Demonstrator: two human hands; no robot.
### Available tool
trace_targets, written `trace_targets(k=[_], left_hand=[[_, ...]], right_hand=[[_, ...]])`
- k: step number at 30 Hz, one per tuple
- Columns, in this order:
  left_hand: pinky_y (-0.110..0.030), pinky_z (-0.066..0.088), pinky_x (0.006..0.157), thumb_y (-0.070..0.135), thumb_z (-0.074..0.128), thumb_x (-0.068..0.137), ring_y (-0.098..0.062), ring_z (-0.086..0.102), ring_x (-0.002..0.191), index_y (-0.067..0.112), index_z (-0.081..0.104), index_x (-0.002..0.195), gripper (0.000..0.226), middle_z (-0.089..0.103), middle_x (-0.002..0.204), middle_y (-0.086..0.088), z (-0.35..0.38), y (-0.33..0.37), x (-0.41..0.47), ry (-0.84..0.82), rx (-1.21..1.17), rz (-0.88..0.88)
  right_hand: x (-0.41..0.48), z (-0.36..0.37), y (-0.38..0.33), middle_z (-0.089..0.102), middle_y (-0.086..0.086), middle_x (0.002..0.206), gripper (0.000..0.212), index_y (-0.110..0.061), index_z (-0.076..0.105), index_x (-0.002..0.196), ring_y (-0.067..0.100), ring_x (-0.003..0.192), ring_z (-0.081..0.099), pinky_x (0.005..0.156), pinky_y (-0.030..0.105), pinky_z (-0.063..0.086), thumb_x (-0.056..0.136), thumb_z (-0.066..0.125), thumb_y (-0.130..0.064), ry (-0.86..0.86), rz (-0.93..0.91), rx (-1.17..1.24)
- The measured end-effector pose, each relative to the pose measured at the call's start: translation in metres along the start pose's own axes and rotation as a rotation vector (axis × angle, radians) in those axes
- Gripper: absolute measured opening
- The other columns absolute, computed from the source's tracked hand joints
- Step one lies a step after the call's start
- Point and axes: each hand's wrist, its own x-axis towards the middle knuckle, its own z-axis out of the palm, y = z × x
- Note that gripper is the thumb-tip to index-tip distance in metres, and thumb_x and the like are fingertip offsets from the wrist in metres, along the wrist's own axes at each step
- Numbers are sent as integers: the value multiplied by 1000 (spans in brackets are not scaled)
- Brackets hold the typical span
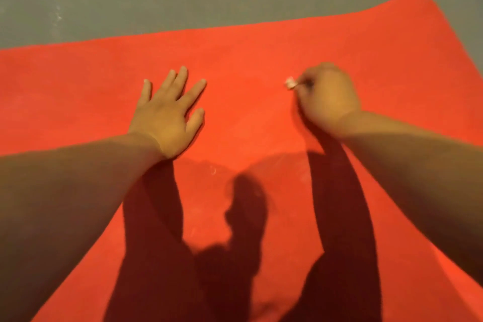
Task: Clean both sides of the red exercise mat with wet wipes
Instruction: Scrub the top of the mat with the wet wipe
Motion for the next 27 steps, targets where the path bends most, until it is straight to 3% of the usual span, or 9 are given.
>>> trace_targets(k=[2, 4, 9, 12, 14, 17, 19, 24, 27], left_hand=[[-54, 10, 115, 55, 18, 86, -25, 15, 147, 30, 27, 150, 69, 16, 160, -7, 5, -1, 0, 42, -14, -10], [-53, 10, 116, 56, 20, 85, -26, 17, 147, 26, 28, 150, 72, 18, 159, -8, 4, -1, -1, 41, -30, -22], [-52, 10, 116, 55, 20, 85, -26, 17, 146, 21, 29, 150, 74, 19, 159, -9, 5, -2, 0, 41, -21, -20], [-51, 8, 117, 55, 20, 85, -25, 16, 147, 20, 28, 151, 75, 18, 159, -7, 2, -4, 0, 46, -42, -26], [-49, 6, 117, 55, 18, 84, -22, 13, 148, 20, 26, 151, 76, 16, 160, -5, 3, -3, 1, 46, -47, -36], [-46, 4, 119, 56, 18, 83, -18, 10, 148, 17, 22, 152, 79, 14, 161, -2, 5, -4, 2, 56, -57, -57], [-45, 3, 119, 56, 17, 83, -17, 9, 148, 16, 21, 152, 80, 12, 161, -1, 6, -5, 3, 57, -53, -67], [-48, 8, 118, 54, 22, 85, -20, 16, 147, 12, 28, 150, 77, 19, 159, -4, 8, -5, 2, 83, -61, -49], [-49, 9, 118, 52, 24, 86, -21, 18, 147, 11, 29, 150, 76, 20, 159, -5, 7, -6, 2, 87, -53, -36]], right_hand=[[17, -10, 23, 67, 21, 101, 17, -6, 68, 96, 37, 97, 59, 78, 38, 41, 88, 56, -14, 34, 268, -53], [20, -3, 7, 66, 21, 107, 19, -5, 65, 100, 36, 101, 59, 81, 38, 42, 87, 52, -9, 3, 311, -46], [-16, 35, -110, 58, 14, 112, 23, -11, 61, 110, 32, 108, 52, 89, 35, 36, 93, 46, -14, -137, -130, -1], [-11, 31, -107, 57, 14, 110, 23, -9, 62, 108, 32, 110, 50, 93, 36, 35, 94, 45, -16, -236, -325, -45], [13, 23, -65, 60, 19, 105, 21, -4, 65, 101, 35, 105, 53, 89, 38, 35, 90, 49, -12, -129, -211, -114], [42, 2, -6, 64, 26, 104, 21, 1, 66, 98, 40, 100, 58, 84, 41, 42, 87, 51, -8, 35, 237, -151], [47, 3, -8, 65, 26, 106, 22, 1, 66, 100, 39, 101, 60, 84, 41, 44, 89, 50, -10, 41, 327, -151], [17, 39, -97, 63, 16, 100, 23, -6, 70, 99, 35, 98, 57, 86, 38, 40, 89, 50, -14, -73, -135, 0], [19, 40, -101, 60, 16, 93, 23, -4, 71, 92, 36, 93, 56, 84, 40, 42, 87, 52, -16, -117, -376, 1]])
